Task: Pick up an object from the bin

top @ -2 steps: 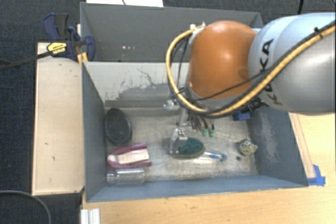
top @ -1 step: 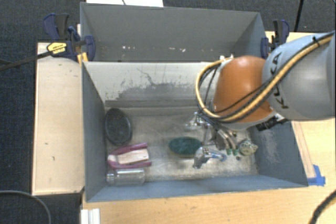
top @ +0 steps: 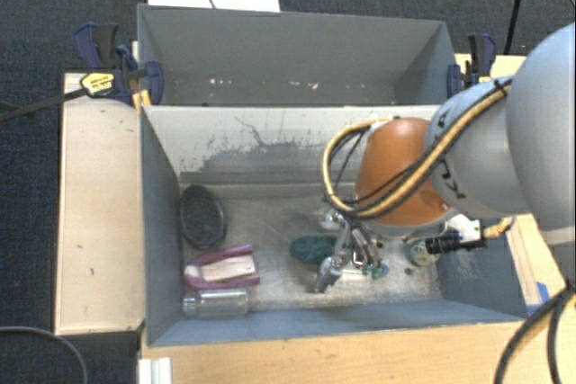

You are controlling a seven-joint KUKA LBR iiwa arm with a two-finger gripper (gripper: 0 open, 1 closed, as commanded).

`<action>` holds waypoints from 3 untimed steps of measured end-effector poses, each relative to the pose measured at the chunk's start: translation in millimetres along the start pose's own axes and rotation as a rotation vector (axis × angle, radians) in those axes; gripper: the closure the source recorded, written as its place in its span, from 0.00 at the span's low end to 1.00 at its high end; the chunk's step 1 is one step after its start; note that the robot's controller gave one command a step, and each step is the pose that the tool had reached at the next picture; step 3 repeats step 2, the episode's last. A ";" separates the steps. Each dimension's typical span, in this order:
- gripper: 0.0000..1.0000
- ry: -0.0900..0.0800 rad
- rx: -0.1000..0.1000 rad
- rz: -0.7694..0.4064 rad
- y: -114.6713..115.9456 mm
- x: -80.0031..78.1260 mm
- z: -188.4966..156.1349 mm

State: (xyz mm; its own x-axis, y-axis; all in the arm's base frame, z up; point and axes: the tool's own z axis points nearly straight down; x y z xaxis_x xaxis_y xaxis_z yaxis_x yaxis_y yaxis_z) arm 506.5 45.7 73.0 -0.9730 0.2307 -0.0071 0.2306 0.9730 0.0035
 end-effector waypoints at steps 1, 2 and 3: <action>1.00 -0.009 -0.002 0.004 0.2 -3.0 -2.5; 1.00 -0.003 0.000 0.039 -7.3 -22.5 -163.8; 1.00 -0.003 0.000 0.039 -7.3 -22.5 -163.8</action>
Offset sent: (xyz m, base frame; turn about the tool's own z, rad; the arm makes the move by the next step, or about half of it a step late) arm 0.0000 0.0000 0.0000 0.0000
